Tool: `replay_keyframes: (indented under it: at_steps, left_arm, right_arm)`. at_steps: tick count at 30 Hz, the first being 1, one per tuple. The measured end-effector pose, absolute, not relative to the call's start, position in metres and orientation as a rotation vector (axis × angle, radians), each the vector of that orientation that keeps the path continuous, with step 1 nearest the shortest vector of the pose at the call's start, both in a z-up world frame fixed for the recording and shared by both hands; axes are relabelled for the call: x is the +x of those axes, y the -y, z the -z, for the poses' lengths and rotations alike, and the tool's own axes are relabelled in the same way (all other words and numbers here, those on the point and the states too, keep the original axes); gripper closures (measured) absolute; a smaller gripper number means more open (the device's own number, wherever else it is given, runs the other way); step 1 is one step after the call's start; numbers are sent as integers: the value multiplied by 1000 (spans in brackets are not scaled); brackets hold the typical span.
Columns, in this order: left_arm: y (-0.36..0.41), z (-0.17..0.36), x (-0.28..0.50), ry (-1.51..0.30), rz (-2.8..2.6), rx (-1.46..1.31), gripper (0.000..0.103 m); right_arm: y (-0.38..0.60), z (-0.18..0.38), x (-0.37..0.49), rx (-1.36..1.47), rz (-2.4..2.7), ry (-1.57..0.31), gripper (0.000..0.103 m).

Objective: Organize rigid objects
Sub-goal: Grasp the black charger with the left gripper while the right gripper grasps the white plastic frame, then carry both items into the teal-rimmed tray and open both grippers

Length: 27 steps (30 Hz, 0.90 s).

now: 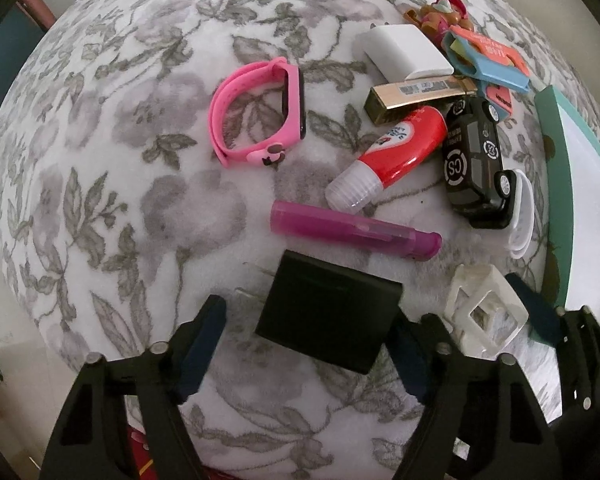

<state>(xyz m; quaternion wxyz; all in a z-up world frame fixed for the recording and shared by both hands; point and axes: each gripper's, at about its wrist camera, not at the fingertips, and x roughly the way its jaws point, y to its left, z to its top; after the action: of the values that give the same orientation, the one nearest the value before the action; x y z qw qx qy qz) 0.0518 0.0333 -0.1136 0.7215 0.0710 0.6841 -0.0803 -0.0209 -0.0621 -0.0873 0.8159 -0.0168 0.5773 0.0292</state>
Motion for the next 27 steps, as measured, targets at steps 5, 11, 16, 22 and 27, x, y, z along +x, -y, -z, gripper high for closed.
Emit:
replay_keyframes:
  at_steps: [5,11,16,22,27]
  left_arm:
    - [-39,104,52,-1492,168,151,45]
    - [-45,97,52,-1474,166,138,45]
    - [-49,75,49,-1398,168,121,45]
    - [-59,30,42,-1224,190,62,45]
    - [-50,13,38,-1182,242,36,45]
  right_arm:
    - [57,83,-25,-27,-91,-1227,43]
    - [67,80,-28,22,-87,-1224,43]
    - [74,74,-29,71,-77,-1210,43]
    - [90,58,-31,148,-44,-1149,44]
    - [113,33,-37,219,44,-1047,44]
